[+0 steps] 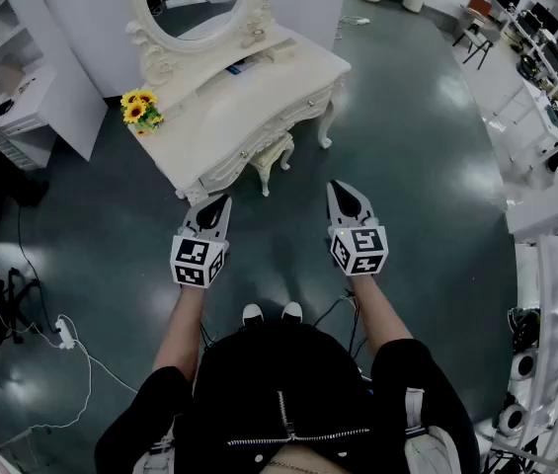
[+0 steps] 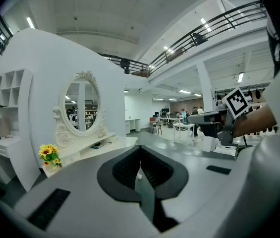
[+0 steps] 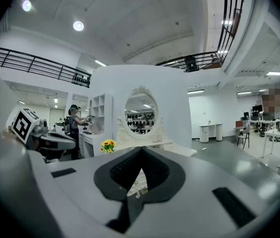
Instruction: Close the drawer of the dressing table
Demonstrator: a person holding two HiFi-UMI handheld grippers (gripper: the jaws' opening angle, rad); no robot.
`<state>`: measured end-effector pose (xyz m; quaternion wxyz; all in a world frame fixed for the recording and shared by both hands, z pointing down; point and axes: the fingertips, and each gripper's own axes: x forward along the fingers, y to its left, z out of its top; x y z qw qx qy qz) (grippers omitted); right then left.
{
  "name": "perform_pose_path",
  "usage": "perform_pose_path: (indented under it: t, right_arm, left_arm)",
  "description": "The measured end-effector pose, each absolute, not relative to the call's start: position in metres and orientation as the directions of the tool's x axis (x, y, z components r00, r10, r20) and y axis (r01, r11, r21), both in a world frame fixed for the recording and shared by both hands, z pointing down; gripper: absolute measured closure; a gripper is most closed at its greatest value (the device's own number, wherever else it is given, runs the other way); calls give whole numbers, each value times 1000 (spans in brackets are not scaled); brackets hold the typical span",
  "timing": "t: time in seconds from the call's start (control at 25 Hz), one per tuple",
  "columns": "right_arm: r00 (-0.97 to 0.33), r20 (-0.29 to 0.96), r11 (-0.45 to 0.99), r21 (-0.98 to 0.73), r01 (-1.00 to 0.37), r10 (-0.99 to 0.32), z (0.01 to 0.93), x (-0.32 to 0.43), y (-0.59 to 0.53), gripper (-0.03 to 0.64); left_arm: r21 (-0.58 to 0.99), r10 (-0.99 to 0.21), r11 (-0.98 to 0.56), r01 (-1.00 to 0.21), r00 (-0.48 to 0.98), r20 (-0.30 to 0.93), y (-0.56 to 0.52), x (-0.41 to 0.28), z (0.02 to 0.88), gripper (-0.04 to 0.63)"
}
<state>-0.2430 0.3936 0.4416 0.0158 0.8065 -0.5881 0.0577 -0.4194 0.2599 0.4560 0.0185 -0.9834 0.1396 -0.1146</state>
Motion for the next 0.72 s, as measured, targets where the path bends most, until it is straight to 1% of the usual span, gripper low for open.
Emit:
perform_pose_path:
  t: [0.72]
  right_arm:
    - [316,110,-321,-36,-946,-942,447,-197,414,611]
  left_arm:
    - [-77,-290,-957,-280,936,200,276,-369,447,574]
